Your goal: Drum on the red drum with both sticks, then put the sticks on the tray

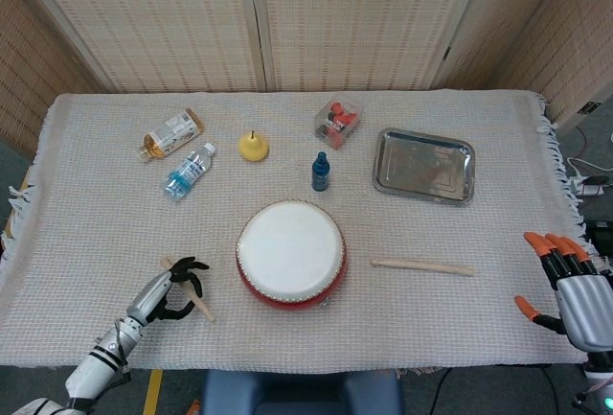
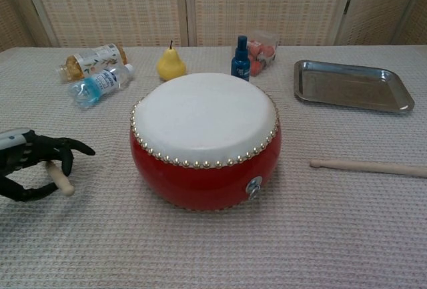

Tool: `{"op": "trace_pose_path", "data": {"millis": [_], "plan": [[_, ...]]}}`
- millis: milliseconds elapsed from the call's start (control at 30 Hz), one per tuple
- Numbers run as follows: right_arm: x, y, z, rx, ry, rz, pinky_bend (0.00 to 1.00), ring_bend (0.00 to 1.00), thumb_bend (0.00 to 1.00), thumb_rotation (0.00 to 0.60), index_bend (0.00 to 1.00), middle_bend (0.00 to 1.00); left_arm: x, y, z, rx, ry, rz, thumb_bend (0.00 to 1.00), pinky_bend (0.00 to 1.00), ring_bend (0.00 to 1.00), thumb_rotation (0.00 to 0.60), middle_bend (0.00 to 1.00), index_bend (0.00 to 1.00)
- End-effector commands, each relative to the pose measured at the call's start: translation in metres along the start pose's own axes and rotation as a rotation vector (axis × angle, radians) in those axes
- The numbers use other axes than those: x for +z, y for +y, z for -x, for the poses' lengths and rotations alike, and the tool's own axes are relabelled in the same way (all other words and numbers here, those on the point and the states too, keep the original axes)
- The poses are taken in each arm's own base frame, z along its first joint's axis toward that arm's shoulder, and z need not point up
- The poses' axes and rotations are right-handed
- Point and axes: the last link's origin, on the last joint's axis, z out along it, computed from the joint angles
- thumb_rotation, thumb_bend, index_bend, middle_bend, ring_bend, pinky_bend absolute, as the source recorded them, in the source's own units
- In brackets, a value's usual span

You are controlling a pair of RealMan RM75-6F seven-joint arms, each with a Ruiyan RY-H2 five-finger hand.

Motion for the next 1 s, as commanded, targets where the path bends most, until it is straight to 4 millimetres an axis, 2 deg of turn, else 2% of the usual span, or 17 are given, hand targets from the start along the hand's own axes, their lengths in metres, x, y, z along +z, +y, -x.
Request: {"op": "trace_pose_path", "data": {"millis": [33,267,533,700,867,1000], "plan": [[0.0,-0.001,0.0,0.0,-0.001,-0.002,0.13,0.0,0.21,0.6,0.08,0.13,-0.028,0.009,-0.047,-0.584,-0.102,0.078,0.41,0.08,0.03,0.6,0.19,0.58],[0.0,-0.002,0.001,0.0,-0.005,-0.003,0.13,0.0,0.21,0.6,0.09,0.13,-0.034,-0.006,-0.069,-0.934,-0.249,0.077,0.41,0.08,0.02,0.6,0.19,0.57],[-0.001,-0.002,0.001,-0.003,-0.007,0.005,0.13,0.0,0.21,0.6,0.09,0.13,-0.026,-0.029,-0.082,-1.131,-0.28,0.006,0.41,0.08,0.02,0.6,0.19,0.57],[0.0,-0.001,0.002,-0.003,-0.009,0.01,0.13,0.0,0.21,0.6,0.09,0.13,-0.022,-0.041,-0.088,-1.21,-0.297,-0.055,0.41,0.08,0.02,0.6,0.19,0.56],[0.0,-0.001,0.002,-0.003,-0.012,0.013,0.13,0.0,0.21,0.6,0.09,0.13,-0.015,-0.051,-0.093,-1.199,-0.254,-0.102,0.41,0.08,0.03,0.6,0.2,0.56],[0.001,-0.001,0.002,-0.003,-0.012,0.016,0.13,0.0,0.2,0.6,0.09,0.13,-0.009,-0.055,-0.094,-1.211,-0.167,-0.106,0.41,0.13,0.11,0.6,0.25,0.56]]}}
